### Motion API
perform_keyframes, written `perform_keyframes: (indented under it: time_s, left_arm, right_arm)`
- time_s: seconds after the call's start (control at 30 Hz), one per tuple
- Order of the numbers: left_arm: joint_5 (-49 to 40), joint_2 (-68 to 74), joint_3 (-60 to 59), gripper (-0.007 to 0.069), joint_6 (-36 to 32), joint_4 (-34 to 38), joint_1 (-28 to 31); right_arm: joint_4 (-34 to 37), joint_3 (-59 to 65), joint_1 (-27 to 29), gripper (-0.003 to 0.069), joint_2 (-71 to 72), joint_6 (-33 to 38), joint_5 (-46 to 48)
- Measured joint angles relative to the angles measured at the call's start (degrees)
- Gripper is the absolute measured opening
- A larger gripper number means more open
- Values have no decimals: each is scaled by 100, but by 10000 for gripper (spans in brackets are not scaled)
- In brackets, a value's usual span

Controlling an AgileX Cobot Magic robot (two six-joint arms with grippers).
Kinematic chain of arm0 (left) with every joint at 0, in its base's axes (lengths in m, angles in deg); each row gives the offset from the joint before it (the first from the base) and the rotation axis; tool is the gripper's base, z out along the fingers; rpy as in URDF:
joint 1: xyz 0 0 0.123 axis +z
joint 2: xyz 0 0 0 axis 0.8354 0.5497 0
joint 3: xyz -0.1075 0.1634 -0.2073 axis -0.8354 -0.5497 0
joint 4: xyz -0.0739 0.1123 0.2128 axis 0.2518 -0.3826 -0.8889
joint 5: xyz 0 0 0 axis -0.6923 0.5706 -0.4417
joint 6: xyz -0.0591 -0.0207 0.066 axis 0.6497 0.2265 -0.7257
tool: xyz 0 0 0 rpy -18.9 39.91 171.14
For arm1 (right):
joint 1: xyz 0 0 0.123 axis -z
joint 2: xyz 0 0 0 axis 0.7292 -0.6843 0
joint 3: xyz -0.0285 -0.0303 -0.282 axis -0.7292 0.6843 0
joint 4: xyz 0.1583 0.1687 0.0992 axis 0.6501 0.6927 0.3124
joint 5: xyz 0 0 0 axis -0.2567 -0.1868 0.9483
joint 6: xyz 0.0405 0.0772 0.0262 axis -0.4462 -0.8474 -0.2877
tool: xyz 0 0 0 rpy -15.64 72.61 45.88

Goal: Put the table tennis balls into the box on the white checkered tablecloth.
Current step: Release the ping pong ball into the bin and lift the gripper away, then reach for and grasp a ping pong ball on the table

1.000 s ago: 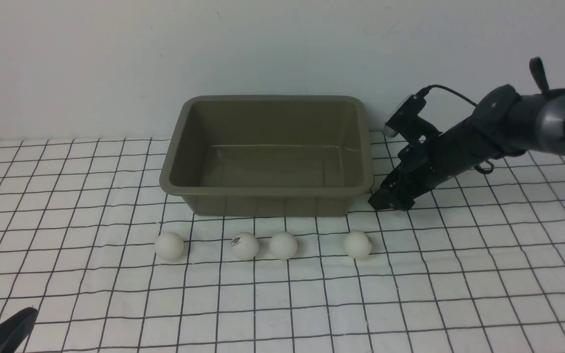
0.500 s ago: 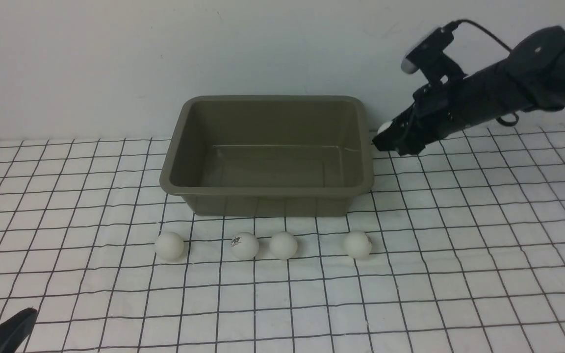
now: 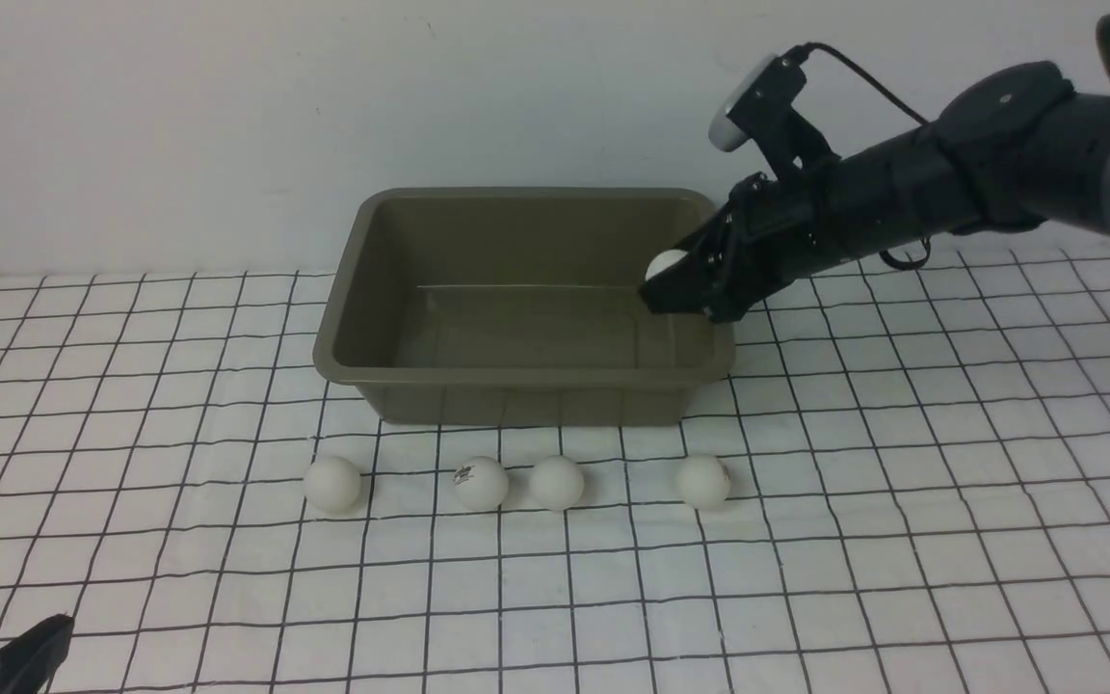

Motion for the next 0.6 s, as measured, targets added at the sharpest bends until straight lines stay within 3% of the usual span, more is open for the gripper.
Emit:
perform_keyframes:
  time_s: [0.13,0.33,0.47,0.6]
  left_arm:
    - [-37,0,0,395,0,0,0]
    - [-37,0,0,395,0,0,0]
    - [-31,0,0,395,0,0,0]
    - [14,0,0,395,0,0,0]
  right_arm:
    - [102,0,10,523,0,61,-114]
    - [-17,0,76,552,286,128,-121]
    - [-778,0,364,533,998,-376,62]
    - [-1850,0,457,528,1618,-1360,522]
